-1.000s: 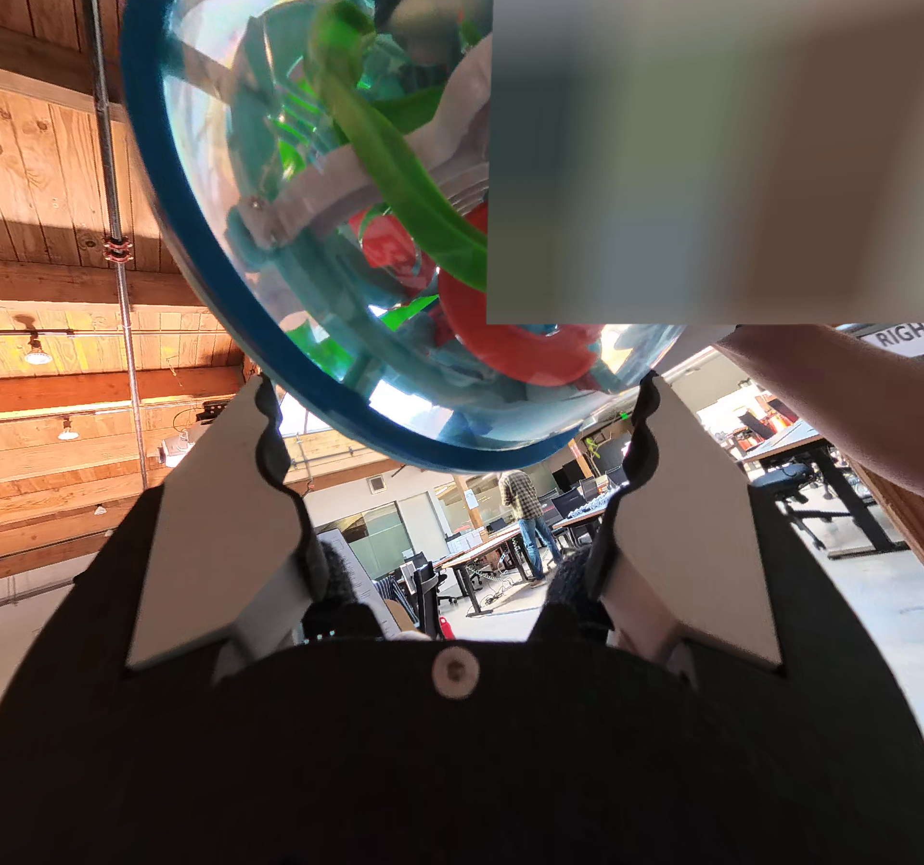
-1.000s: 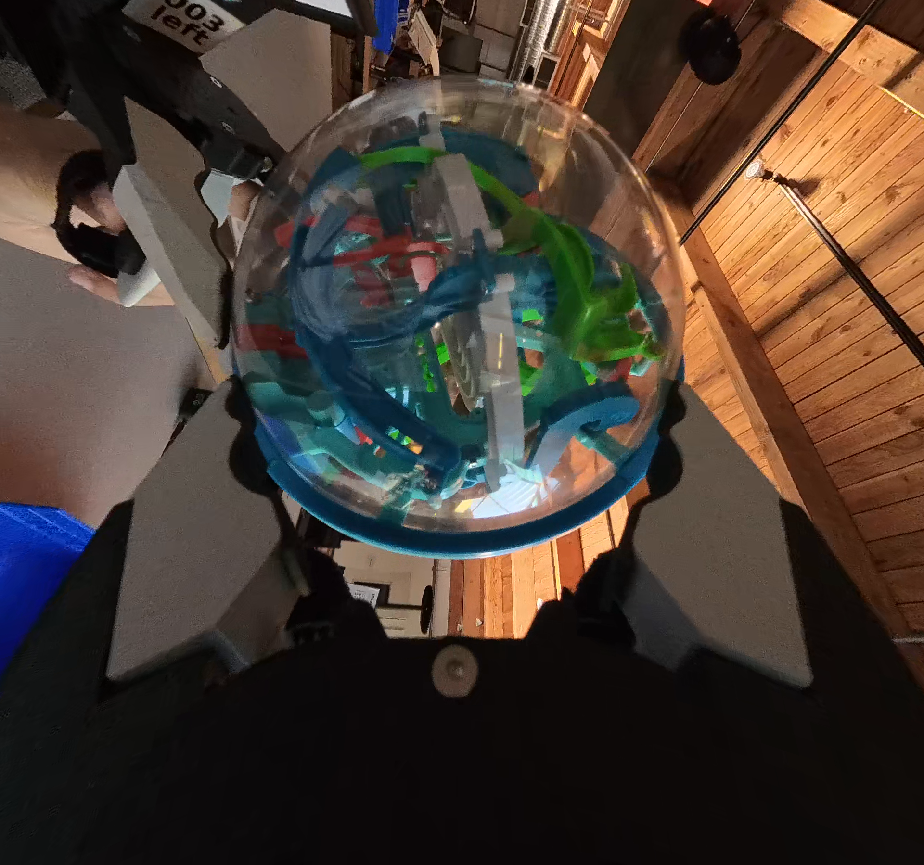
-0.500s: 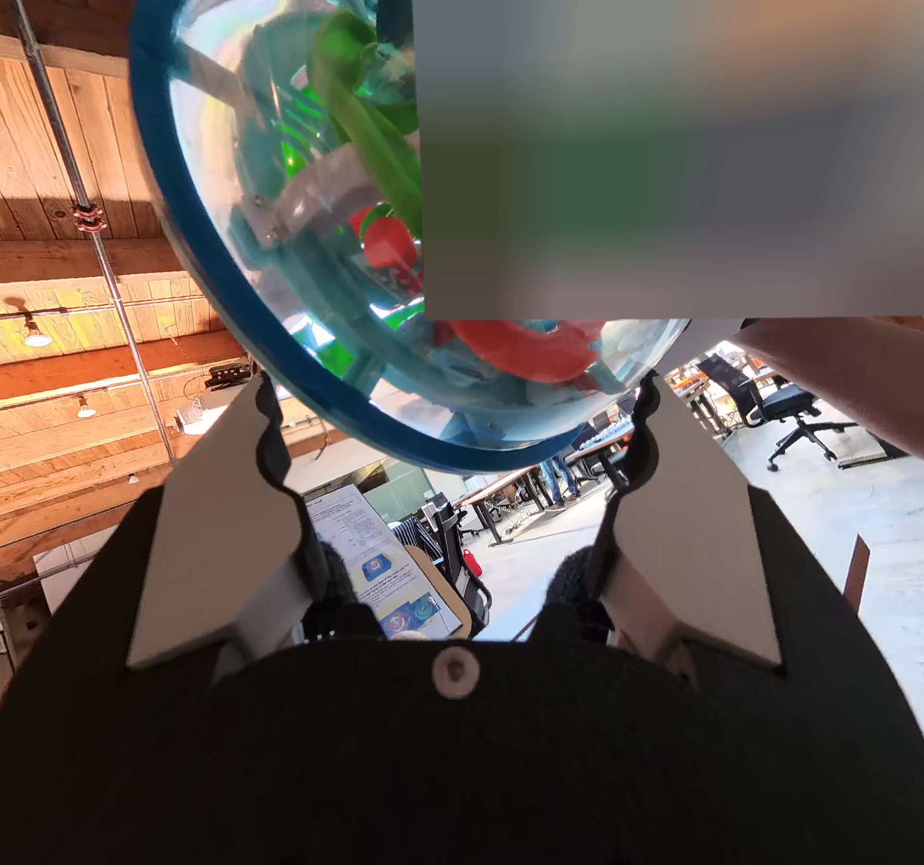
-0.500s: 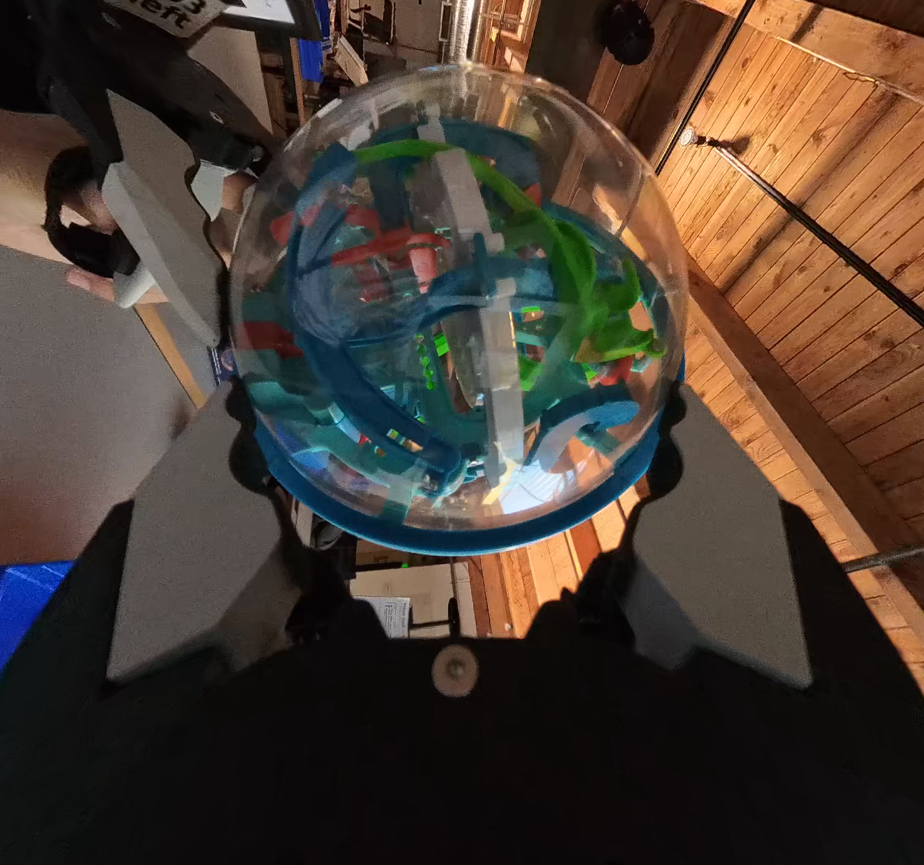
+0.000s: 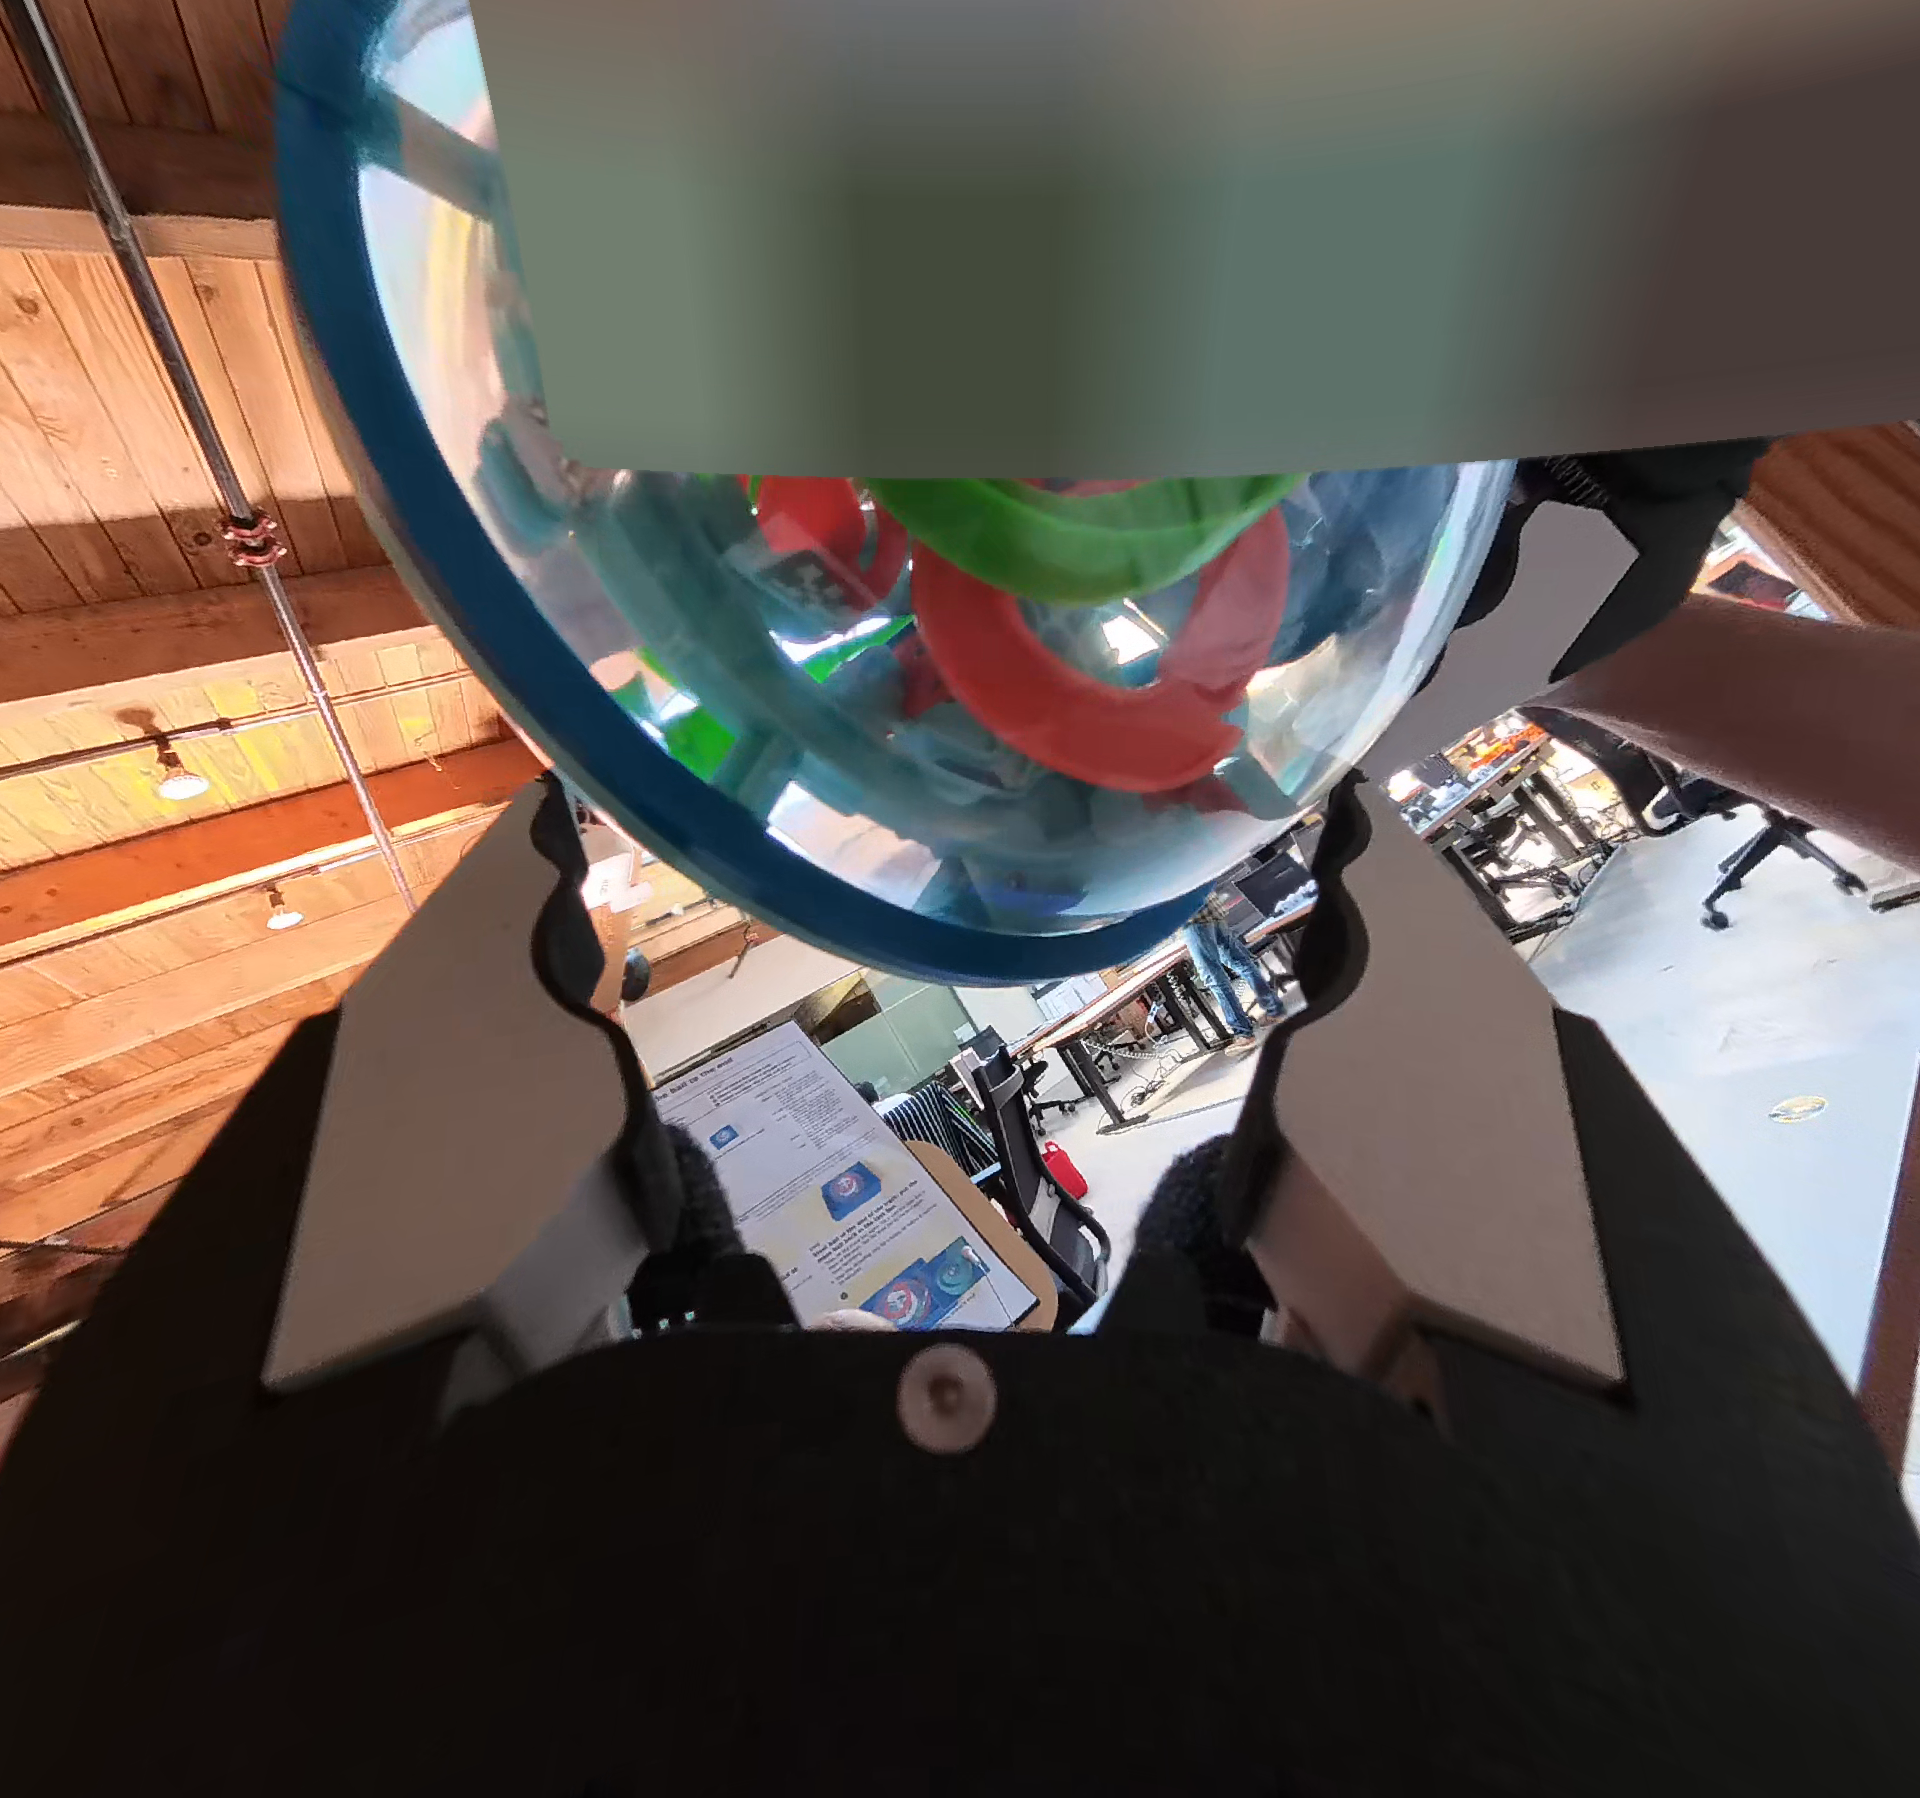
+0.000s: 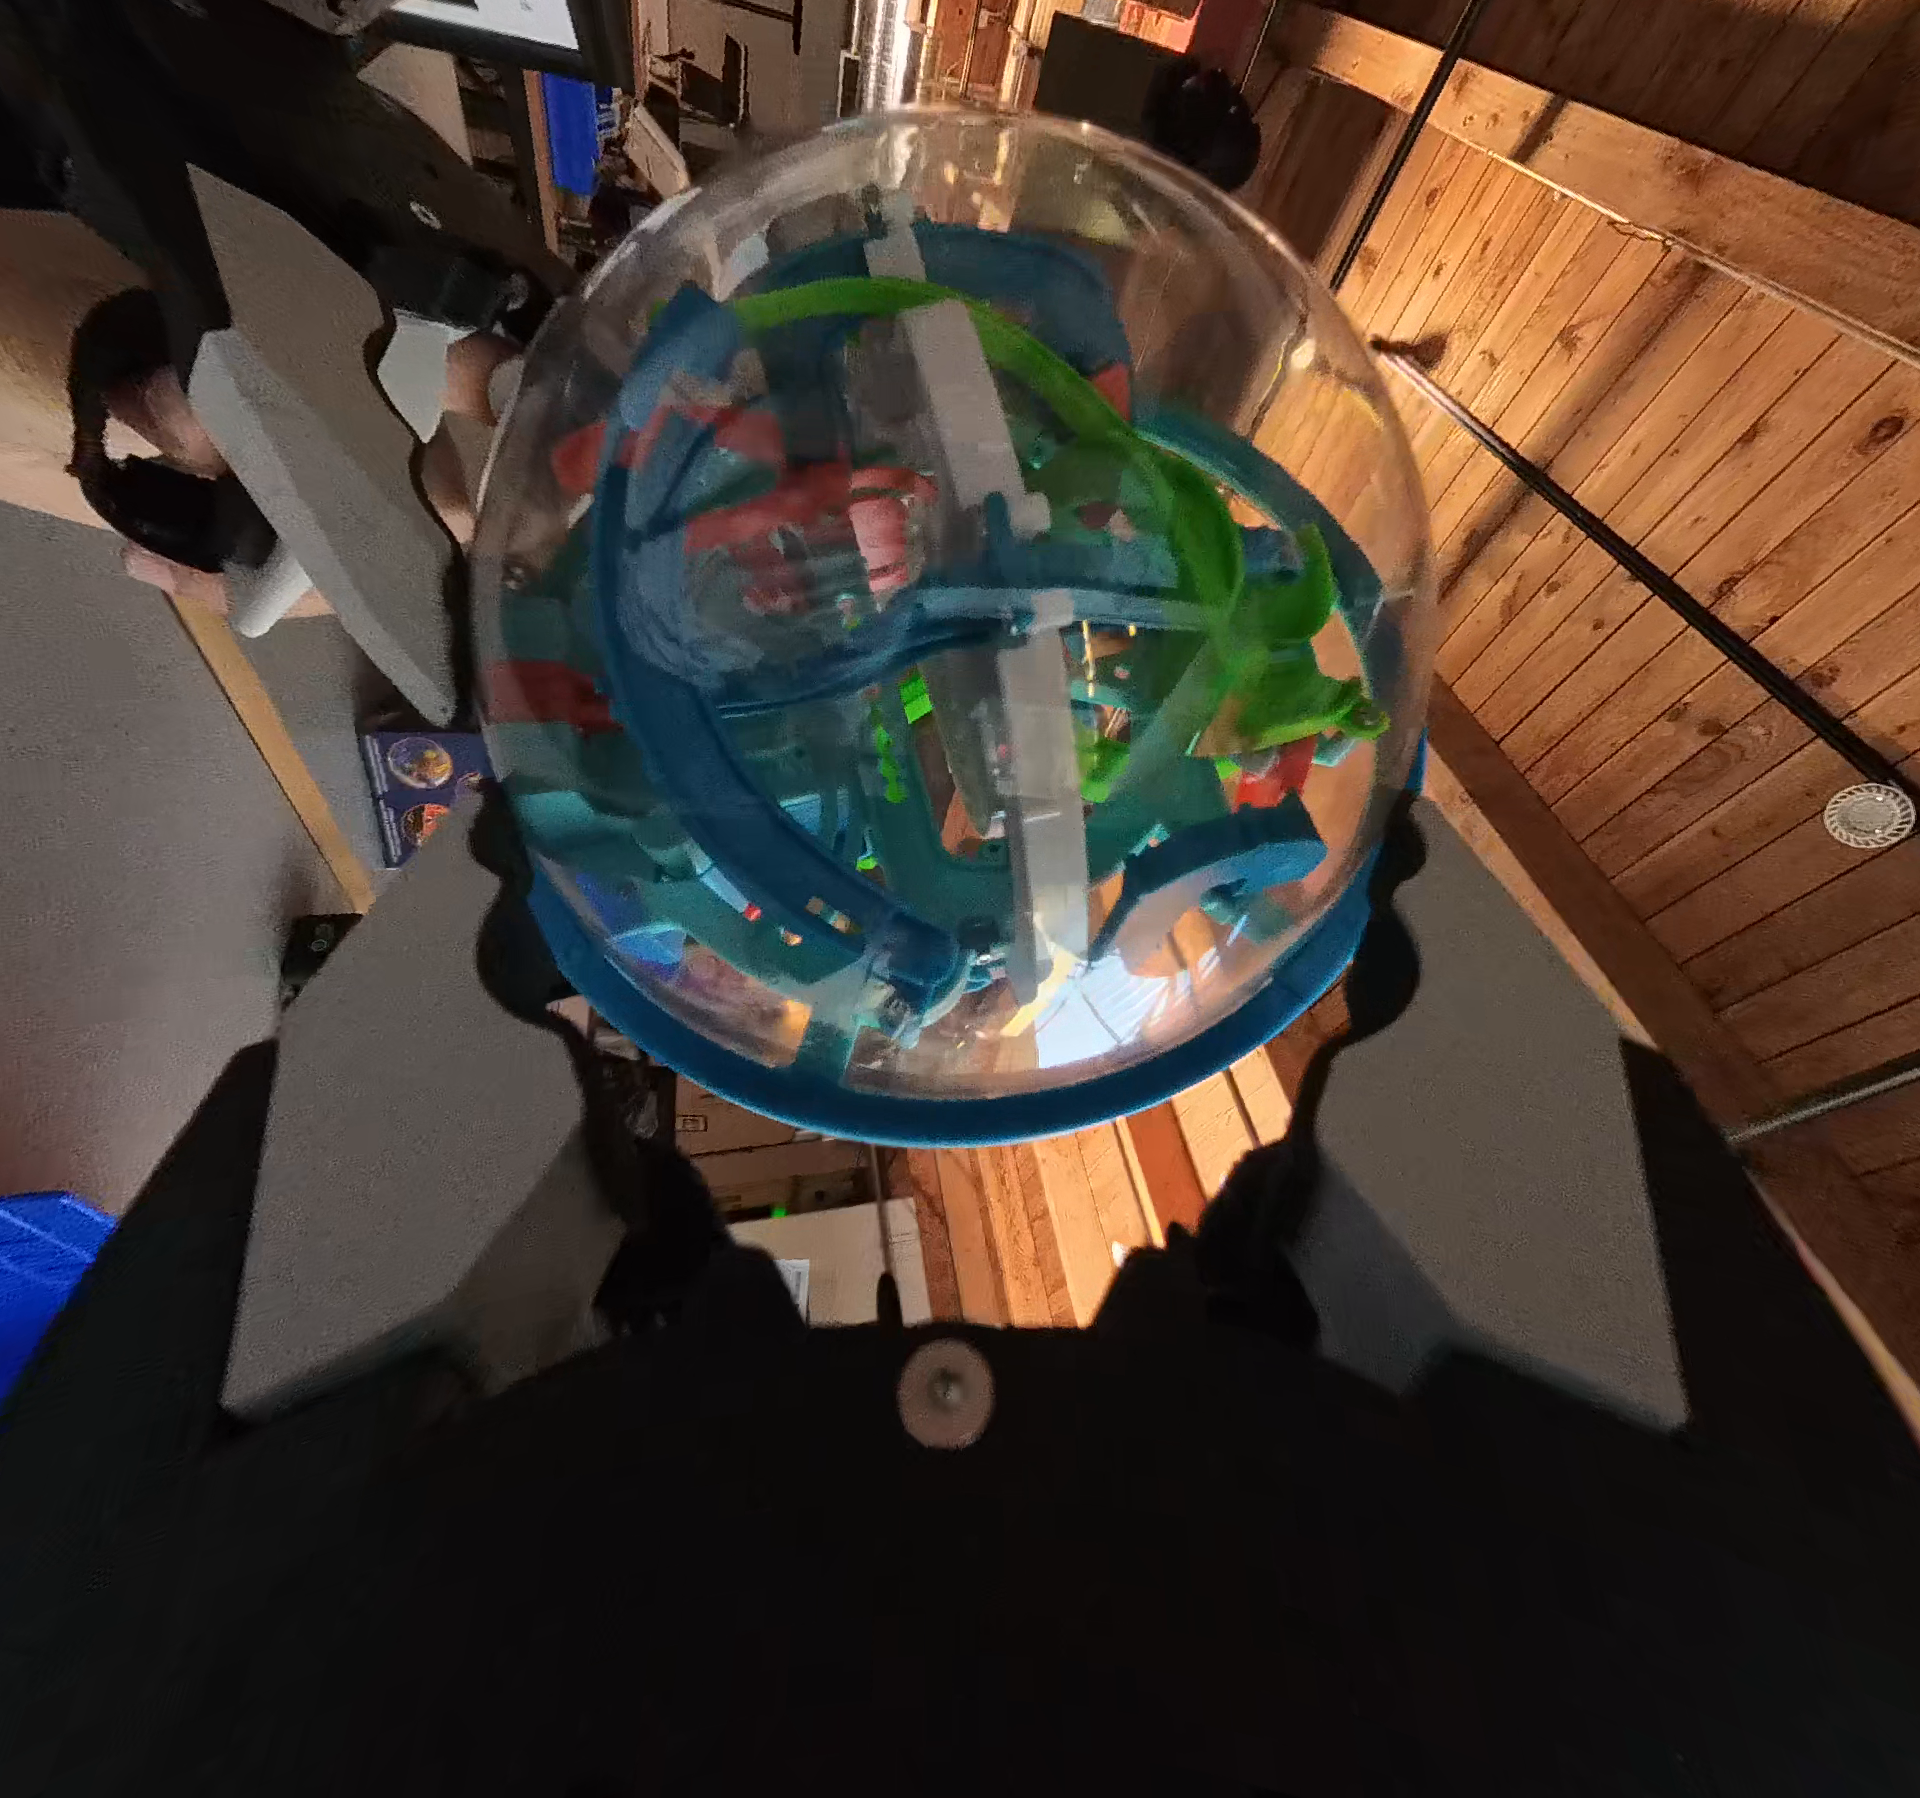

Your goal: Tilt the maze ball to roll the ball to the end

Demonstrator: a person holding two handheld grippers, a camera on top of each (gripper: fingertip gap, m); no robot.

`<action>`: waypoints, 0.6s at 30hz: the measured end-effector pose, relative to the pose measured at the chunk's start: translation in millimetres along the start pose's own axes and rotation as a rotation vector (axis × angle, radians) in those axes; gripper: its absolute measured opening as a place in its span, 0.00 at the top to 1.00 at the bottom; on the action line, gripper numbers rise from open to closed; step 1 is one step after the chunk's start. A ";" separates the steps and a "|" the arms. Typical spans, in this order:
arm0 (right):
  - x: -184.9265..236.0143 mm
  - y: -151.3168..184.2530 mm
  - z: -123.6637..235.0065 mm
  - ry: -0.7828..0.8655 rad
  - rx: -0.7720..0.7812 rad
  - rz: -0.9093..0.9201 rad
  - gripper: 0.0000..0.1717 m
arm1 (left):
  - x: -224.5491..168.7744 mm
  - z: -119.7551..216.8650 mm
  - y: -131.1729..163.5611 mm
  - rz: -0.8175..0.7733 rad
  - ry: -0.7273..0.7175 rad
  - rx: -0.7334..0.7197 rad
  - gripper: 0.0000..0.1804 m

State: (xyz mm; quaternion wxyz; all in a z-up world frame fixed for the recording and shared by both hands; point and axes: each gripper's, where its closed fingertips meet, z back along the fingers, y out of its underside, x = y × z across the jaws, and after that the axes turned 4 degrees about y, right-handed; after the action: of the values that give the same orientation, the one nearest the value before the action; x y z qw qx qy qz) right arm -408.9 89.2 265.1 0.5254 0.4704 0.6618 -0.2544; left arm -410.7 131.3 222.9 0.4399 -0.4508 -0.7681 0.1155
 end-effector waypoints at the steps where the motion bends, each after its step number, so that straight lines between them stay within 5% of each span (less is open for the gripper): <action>1: 0.1 0.2 0.0 0.000 0.004 -0.002 0.11 | 0.0 -0.1 0.7 0.003 0.003 0.005 0.25; 18: 7.7 19.2 10.0 0.030 0.029 -0.132 0.11 | -5.9 -7.3 13.5 0.028 0.031 0.092 0.25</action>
State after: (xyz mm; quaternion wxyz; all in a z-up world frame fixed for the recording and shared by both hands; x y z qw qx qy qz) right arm -387.4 91.9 257.7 0.4905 0.4369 0.6956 -0.2910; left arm -395.7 132.8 216.0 0.4706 -0.4426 -0.7485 0.1499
